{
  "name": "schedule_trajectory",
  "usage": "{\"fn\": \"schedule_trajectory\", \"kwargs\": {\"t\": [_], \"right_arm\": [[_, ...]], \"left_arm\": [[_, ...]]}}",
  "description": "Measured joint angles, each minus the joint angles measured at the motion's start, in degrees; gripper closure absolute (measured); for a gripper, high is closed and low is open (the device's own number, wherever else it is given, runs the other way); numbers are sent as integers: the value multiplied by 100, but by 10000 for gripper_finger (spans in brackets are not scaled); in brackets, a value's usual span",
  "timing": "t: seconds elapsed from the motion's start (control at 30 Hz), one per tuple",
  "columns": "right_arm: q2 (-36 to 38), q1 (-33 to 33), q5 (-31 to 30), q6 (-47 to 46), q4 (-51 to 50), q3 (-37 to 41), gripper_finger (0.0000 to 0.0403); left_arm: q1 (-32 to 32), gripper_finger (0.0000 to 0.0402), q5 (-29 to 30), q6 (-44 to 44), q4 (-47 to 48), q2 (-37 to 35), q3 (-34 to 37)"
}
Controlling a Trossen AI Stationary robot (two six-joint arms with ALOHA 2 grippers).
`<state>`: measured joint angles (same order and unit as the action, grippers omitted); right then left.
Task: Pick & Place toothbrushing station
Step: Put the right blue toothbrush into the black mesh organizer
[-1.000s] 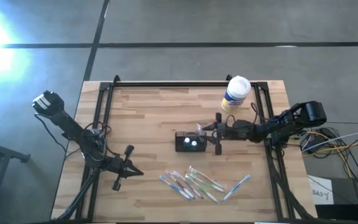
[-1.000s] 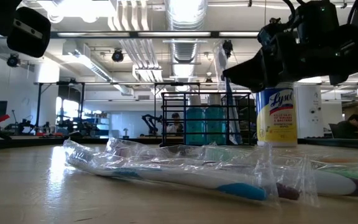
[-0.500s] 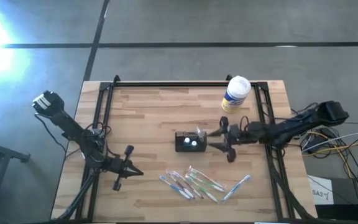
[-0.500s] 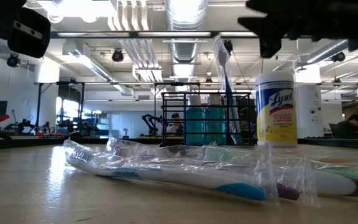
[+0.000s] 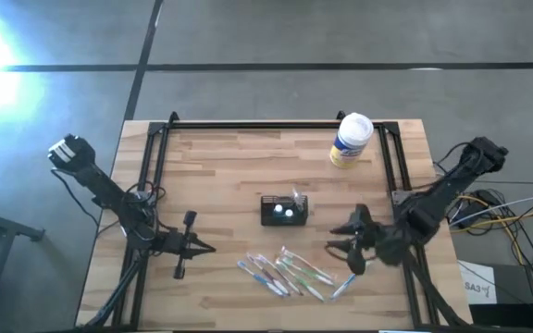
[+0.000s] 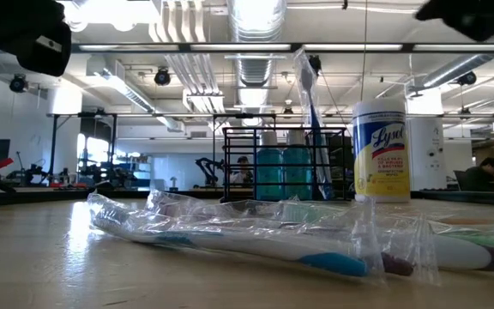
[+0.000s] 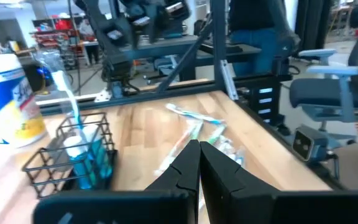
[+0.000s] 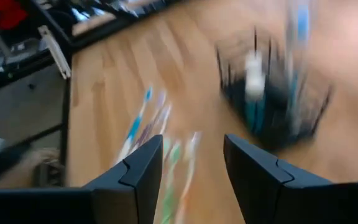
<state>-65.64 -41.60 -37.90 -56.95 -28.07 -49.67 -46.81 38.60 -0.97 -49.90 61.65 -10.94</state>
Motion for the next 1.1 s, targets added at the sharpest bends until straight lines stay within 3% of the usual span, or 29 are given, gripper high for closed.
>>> {"fn": "schedule_trajectory", "kwargs": {"t": [0.17,0.4,0.53,0.73,0.93,1.1], "right_arm": [[-765,-636,324,-2652,-611,-313,239],[-2012,-1146,966,-5061,-622,-649,239],[-2609,-1251,1275,-5735,-726,-998,239],[-3385,-1256,2461,-6386,-1798,-1720,239],[-3844,-1294,2714,-6592,-3359,-2430,239],[-3923,-1298,3057,-6470,-3494,-2479,239]], "left_arm": [[0,390,22,-286,-8,-4,0],[9,390,39,-439,-13,-6,-36],[9,390,36,-462,-14,-7,-31],[9,390,2,-293,255,-7,-15],[9,390,-16,-71,396,-7,-11],[9,390,-25,-57,407,-7,-13]]}}
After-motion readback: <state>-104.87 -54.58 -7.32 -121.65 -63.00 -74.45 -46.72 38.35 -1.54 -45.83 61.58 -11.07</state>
